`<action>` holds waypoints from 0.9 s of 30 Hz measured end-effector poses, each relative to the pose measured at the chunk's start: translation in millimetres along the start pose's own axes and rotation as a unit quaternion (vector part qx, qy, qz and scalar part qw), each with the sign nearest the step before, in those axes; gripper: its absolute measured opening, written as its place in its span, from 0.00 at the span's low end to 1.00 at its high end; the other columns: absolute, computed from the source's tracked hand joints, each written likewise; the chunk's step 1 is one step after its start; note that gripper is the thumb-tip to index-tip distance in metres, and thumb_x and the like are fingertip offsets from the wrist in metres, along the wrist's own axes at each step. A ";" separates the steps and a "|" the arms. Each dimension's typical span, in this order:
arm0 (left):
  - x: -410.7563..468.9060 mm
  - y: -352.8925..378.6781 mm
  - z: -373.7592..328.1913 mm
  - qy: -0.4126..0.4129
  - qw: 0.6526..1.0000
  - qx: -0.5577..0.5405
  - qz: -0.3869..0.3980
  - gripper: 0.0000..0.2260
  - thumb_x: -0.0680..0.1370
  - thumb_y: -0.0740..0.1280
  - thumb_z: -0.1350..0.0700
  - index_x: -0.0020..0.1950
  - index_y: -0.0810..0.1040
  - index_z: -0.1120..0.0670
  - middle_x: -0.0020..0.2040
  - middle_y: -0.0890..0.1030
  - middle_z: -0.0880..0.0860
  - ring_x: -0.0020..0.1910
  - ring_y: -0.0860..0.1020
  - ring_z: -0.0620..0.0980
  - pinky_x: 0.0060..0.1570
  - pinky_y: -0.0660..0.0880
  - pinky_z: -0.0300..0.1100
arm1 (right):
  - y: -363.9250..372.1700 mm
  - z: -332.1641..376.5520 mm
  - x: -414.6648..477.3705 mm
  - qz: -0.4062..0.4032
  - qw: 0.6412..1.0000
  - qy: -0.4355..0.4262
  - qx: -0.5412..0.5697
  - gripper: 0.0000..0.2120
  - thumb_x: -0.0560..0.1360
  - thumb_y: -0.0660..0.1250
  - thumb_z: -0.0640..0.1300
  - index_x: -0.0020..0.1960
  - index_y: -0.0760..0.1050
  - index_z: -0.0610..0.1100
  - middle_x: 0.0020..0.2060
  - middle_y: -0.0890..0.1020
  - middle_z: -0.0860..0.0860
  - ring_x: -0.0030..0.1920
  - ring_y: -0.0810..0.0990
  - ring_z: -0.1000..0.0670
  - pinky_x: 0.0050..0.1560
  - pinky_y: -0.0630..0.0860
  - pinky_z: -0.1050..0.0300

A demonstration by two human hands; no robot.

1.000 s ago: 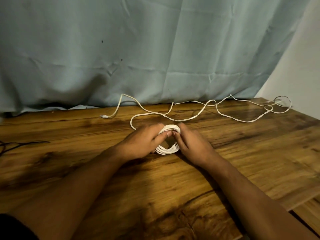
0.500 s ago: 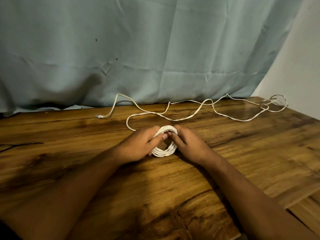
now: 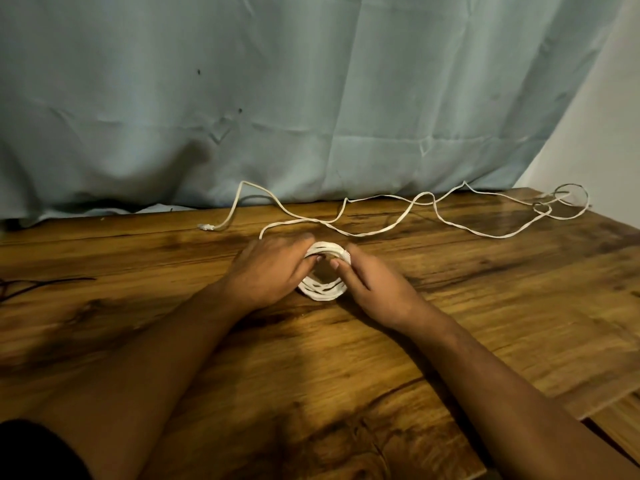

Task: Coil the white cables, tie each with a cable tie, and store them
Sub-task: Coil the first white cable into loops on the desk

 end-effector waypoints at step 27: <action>-4.4 3.7 -8.1 0.022 0.989 -0.147 0.004 0.12 0.85 0.59 0.47 0.56 0.77 0.53 0.51 0.78 0.51 0.50 0.76 0.52 0.51 0.74 0.53 | 3.5 -2.3 0.9 -0.070 0.982 -0.005 -0.173 0.09 0.85 0.57 0.51 0.57 0.67 0.45 0.50 0.82 0.41 0.48 0.81 0.34 0.43 0.75 0.42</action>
Point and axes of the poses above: each hand's wrist, its own x-axis towards the middle knuckle, its own y-axis out of the palm, z = x × y, the point moved 1 cm from there along x, towards the middle knuckle
